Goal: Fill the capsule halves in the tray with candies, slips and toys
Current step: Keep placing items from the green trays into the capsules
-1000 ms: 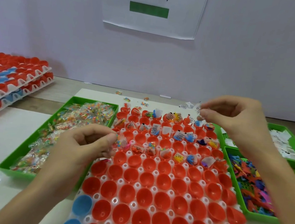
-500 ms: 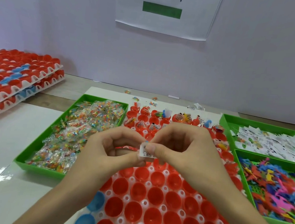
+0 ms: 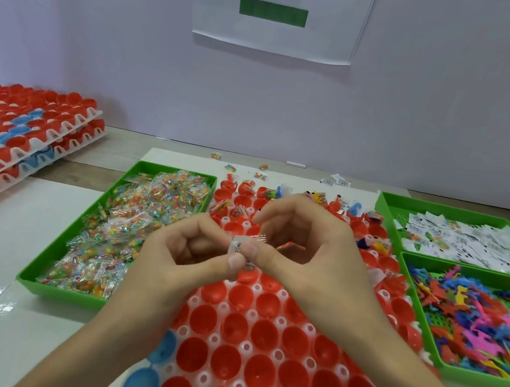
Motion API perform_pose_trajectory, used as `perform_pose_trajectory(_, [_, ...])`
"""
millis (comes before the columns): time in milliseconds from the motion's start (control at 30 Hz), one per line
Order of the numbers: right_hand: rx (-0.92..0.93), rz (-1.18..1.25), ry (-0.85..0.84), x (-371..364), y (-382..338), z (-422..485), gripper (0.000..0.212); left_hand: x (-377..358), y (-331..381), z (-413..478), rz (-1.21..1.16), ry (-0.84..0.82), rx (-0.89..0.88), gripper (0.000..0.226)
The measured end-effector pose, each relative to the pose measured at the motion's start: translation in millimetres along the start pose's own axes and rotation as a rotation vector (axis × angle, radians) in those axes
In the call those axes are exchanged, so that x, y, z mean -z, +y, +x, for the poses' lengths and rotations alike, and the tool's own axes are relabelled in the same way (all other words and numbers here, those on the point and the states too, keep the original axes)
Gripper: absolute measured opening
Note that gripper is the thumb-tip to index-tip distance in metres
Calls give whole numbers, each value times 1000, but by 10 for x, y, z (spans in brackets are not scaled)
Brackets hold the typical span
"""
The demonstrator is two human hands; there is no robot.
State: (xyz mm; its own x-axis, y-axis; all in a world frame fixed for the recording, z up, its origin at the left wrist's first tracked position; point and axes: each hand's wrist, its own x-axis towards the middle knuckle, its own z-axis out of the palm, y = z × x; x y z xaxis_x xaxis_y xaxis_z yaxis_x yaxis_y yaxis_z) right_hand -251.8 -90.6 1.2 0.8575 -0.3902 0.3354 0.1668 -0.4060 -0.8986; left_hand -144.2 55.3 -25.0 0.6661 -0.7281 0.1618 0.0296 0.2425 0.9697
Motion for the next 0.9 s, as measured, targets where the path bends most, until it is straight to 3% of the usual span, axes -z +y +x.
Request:
perform_pose_trajectory(233, [-3,-48,-66,73,15,41,11,10,46,5,16,3,-8,26])
perform_pose_trajectory(400, [15,-150,-85,97,11,47,19,15,52,-3,141,-19,-28,29])
perform_pose_trajectory(633, [58,-158,-115,127,-5,47,21,16,70,-8,137,-70,27,42])
perform_pose_trajectory(800, [-38,-34,-366,292,-16,102,14,-5,70,-6,112,-70,15,52])
perform_pose_trajectory(900, [-77,-126,-460,535,-100,168,13,-4,68,-3,126,-46,23,55])
